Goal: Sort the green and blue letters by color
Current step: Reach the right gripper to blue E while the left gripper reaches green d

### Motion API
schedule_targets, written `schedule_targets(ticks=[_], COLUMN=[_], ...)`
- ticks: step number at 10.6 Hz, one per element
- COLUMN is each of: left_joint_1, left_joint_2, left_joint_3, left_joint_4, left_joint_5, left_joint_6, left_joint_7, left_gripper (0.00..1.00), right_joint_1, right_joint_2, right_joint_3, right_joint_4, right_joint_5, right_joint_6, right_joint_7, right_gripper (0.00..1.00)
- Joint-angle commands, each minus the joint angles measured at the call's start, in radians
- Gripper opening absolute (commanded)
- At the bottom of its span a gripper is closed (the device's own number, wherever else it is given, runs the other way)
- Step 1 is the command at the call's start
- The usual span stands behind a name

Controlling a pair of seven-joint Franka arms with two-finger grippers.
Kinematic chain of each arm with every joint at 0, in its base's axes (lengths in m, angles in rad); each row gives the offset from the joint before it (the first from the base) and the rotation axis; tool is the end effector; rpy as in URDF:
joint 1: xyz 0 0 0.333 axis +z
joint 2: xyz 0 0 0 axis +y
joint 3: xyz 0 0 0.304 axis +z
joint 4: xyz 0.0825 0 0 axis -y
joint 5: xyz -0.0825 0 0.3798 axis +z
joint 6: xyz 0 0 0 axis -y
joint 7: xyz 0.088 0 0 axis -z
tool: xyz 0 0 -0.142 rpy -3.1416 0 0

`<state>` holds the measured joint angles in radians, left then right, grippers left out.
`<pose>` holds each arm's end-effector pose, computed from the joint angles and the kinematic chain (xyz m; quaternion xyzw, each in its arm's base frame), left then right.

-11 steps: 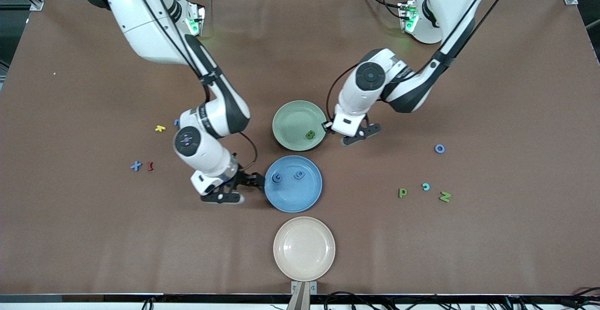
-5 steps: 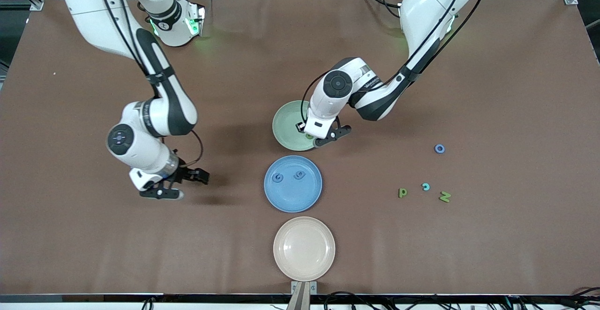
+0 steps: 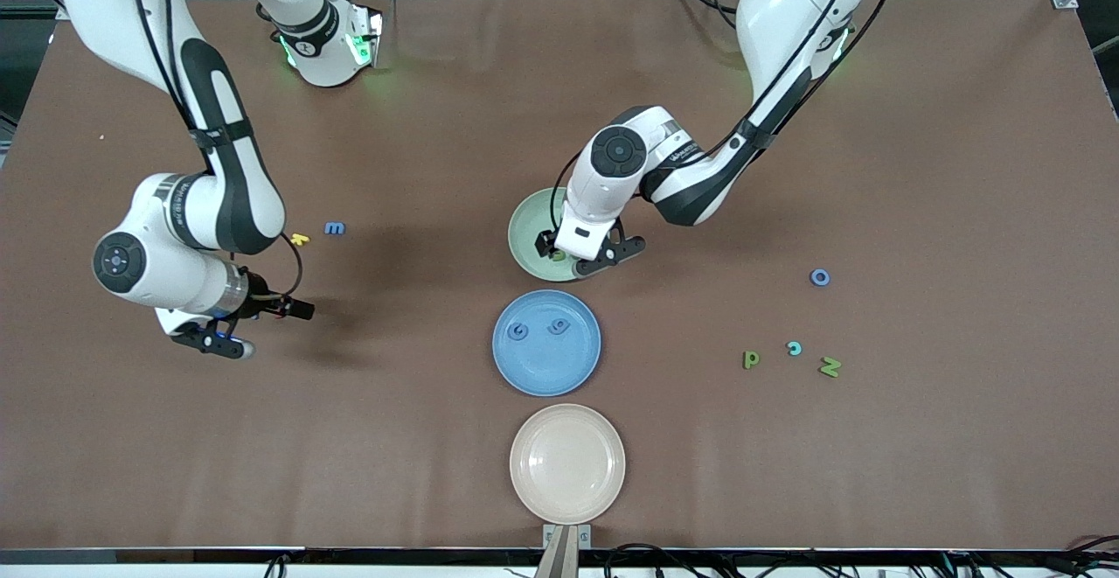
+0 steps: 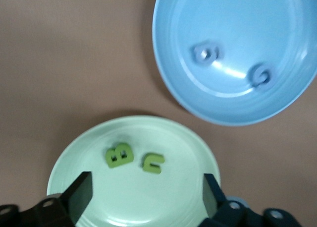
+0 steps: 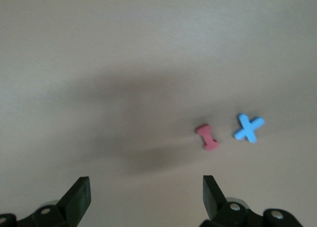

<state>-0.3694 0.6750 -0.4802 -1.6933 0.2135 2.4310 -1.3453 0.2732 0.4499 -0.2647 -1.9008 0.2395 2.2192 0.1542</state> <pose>0.4769 -0.4916 0.2118 0.9693 0.2245 -0.0270 0.0965 0.6056 0.0217 0.2188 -0.9880 0.1405 0.0569 0.0290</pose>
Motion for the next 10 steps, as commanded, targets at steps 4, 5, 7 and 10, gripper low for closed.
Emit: schedule_targets(ticks=[4, 5, 7, 10], left_joint_1=[0.163, 0.200, 0.260, 0.296], left_joint_2=[-0.041, -0.037, -0.028, -0.014], left_joint_3=[0.051, 0.052, 0.063, 0.124], left_joint_4=[0.073, 0.073, 0.072, 0.066], left_joint_5=[0.087, 0.087, 0.086, 0.119], left_joint_6=[-0.035, -0.035, -0.035, -0.035], left_joint_7=[0.458, 0.551, 0.687, 0.808], left_gripper=[1.00, 1.00, 1.00, 1.00], right_joint_1=[0.016, 0.038, 0.052, 0.050], right_joint_2=[-0.157, -0.155, -0.174, -0.217], right_joint_3=[0.001, 0.002, 0.004, 0.005], right_joint_4=[-0.196, -0.199, -0.256, -0.429], right_joint_5=[-0.200, -0.238, -0.235, -0.226], right_joint_6=[0.011, 0.013, 0.080, 0.301], right_joint_7=[0.637, 0.804, 1.026, 1.157], right_gripper=[1.00, 1.00, 1.00, 1.00])
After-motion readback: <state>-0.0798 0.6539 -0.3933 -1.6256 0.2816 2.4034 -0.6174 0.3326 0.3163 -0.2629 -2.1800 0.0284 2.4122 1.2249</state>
